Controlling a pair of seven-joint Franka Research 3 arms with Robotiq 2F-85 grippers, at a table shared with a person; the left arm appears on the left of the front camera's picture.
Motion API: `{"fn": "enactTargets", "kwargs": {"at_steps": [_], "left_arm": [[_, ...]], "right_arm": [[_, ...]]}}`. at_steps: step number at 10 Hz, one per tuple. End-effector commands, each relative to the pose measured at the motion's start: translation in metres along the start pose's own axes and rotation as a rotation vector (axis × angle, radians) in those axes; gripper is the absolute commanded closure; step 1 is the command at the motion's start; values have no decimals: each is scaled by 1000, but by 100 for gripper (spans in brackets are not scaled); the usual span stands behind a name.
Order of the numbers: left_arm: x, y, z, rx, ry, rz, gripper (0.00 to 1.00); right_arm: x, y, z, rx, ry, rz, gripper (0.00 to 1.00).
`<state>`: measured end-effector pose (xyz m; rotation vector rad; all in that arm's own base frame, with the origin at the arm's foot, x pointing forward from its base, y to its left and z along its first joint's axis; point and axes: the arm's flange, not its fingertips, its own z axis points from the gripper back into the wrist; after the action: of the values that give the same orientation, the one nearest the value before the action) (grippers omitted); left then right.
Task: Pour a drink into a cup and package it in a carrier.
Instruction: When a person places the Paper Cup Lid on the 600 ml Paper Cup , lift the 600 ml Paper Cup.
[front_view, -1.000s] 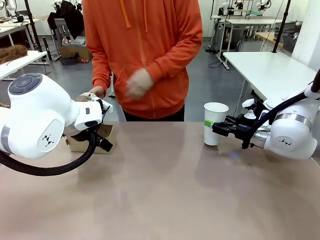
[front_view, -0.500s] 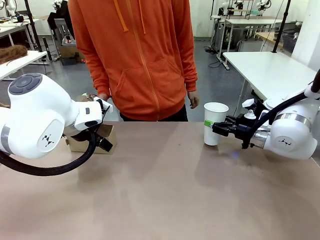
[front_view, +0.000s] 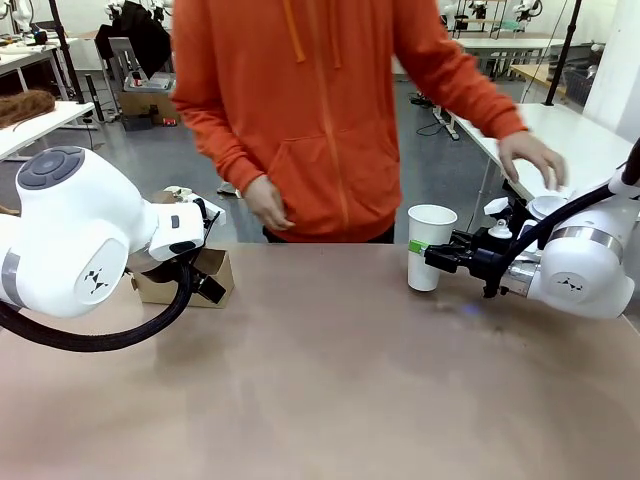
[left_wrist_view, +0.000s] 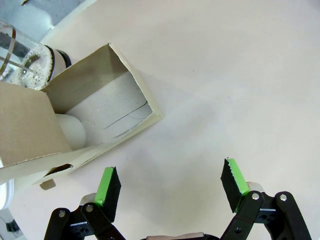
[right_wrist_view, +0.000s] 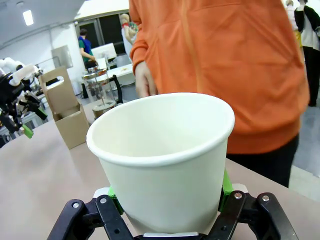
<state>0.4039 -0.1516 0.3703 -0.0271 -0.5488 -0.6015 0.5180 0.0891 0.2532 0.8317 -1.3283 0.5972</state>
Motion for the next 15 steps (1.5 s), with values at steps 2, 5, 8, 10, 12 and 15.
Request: {"fn": "enactTargets", "kwargs": {"at_steps": [2,5,8,10,12,15], "left_arm": [[0,0,0,-1,-1,0,0],[0,0,0,-1,-1,0,0],[0,0,0,-1,-1,0,0],[0,0,0,-1,-1,0,0],[0,0,0,-1,-1,0,0],[0,0,0,-1,-1,0,0]], "right_arm": [[4,2,-2,-9,-12,2,20],[4,2,-2,-9,-12,2,20],[4,2,-2,-9,-12,2,20],[4,2,-2,-9,-12,2,20],[4,2,-2,-9,-12,2,20],[4,2,-2,-9,-12,2,20]]}}
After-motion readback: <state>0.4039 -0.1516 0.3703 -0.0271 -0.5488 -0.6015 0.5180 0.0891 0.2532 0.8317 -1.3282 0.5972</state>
